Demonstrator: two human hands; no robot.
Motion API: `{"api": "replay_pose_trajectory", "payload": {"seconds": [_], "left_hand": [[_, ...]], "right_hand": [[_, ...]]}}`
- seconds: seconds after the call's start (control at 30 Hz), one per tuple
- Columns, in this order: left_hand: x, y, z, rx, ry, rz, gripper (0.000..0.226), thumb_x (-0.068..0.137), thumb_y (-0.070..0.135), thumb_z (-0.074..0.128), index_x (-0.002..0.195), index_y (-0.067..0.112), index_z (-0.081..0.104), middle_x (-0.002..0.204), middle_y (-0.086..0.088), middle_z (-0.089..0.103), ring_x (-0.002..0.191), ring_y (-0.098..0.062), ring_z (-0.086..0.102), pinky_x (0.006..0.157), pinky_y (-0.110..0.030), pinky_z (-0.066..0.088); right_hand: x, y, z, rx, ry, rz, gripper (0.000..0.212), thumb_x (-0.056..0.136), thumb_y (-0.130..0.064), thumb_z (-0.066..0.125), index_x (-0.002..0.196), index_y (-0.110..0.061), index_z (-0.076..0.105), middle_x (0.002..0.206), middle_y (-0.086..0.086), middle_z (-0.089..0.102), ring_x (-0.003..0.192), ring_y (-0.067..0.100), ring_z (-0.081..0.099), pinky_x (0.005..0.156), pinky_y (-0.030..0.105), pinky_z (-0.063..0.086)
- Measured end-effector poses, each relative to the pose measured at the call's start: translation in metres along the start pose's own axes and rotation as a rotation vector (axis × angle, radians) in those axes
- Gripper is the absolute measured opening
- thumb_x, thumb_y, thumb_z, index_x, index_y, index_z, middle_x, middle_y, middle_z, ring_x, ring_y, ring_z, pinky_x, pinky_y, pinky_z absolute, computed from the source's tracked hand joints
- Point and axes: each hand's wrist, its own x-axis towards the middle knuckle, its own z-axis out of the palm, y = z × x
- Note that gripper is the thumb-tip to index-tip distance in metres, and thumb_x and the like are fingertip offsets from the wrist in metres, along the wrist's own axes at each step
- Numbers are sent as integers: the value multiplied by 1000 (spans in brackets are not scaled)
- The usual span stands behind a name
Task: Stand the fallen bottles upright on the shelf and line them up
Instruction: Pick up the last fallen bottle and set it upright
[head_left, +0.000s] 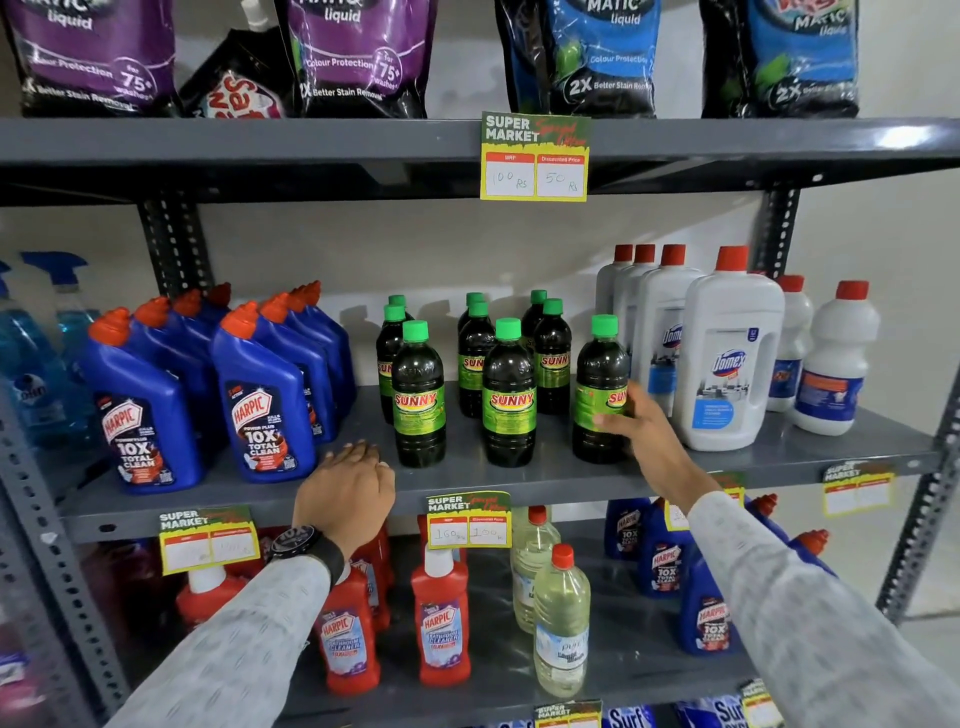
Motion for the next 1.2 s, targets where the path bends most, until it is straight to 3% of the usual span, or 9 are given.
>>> {"api": "replay_pose_trajectory", "payload": {"seconds": [0.07, 0.17, 0.47, 0.83, 0.93, 1.0, 1.03, 1.13, 1.2], "left_hand": [[0, 1, -1, 2, 4, 2, 88, 86, 45, -1, 145, 6, 51, 155, -13, 49, 147, -25, 42, 124, -43, 28], [0, 0, 0, -2, 1, 1, 86, 87, 45, 0, 146, 7, 51, 156, -13, 48, 147, -24, 41, 124, -43, 28], [0, 0, 0, -13, 12, 3, 84, 89, 45, 1, 146, 8, 50, 157, -11, 47, 148, -23, 41, 125, -42, 27], [-6, 3, -7, -63, 28, 2, 74, 94, 42, 9, 144, 10, 53, 154, -11, 51, 145, -23, 44, 122, -41, 30], [-15, 8, -15, -243, 184, -27, 54, 100, 42, 32, 132, 15, 66, 135, -10, 68, 121, -24, 65, 95, -36, 53], [-21, 12, -28, -561, 278, -134, 32, 99, 25, 52, 124, 20, 72, 108, -7, 79, 83, -17, 72, 65, -20, 52], [-21, 15, -33, -718, 298, -180, 30, 97, 17, 56, 122, 22, 73, 101, -3, 80, 72, -10, 69, 62, -15, 51], [-10, 20, -42, -944, 272, -210, 42, 91, 10, 67, 132, 21, 66, 127, 4, 70, 104, -5, 67, 102, -32, 54], [-1, 25, -44, -1022, 155, -219, 67, 85, 15, 78, 146, 22, 51, 135, 9, 58, 123, -13, 58, 112, -41, 46]], "right_hand": [[1, 1, -5, 61, -13, 2, 47, 89, 8, 66, 126, -22, 62, 114, 1, 77, 113, 24, 69, 111, 53, 47], [1, 6, -4, 34, 28, -7, 53, 86, 3, 75, 133, -14, 59, 121, 6, 74, 116, 25, 69, 110, 52, 49], [-3, 5, 10, -210, 218, -114, 81, 66, -26, 98, 131, -19, 49, 114, -12, 67, 102, 0, 66, 85, 19, 53], [-16, 3, 14, -198, 289, -138, 77, 76, -32, 91, 139, -21, 49, 120, -12, 65, 109, -1, 61, 87, 15, 48], [-30, 3, 19, -166, 488, -191, 61, 83, -26, 86, 136, -20, 56, 122, -3, 64, 109, 10, 62, 83, 15, 50], [-41, 0, 27, -208, 559, -262, 43, 86, -11, 80, 123, -19, 60, 111, 1, 65, 99, 16, 63, 83, 30, 58], [-45, -3, 33, -218, 546, -282, 37, 86, -5, 76, 117, -18, 62, 105, 0, 65, 93, 16, 64, 84, 38, 59], [-50, -10, 56, -288, 371, -289, 33, 85, 2, 74, 113, -14, 64, 97, -1, 69, 86, 12, 66, 86, 40, 59], [-46, -16, 73, -381, 202, -217, 50, 83, -13, 84, 127, -13, 60, 111, -4, 68, 98, 11, 65, 92, 32, 57]]}}
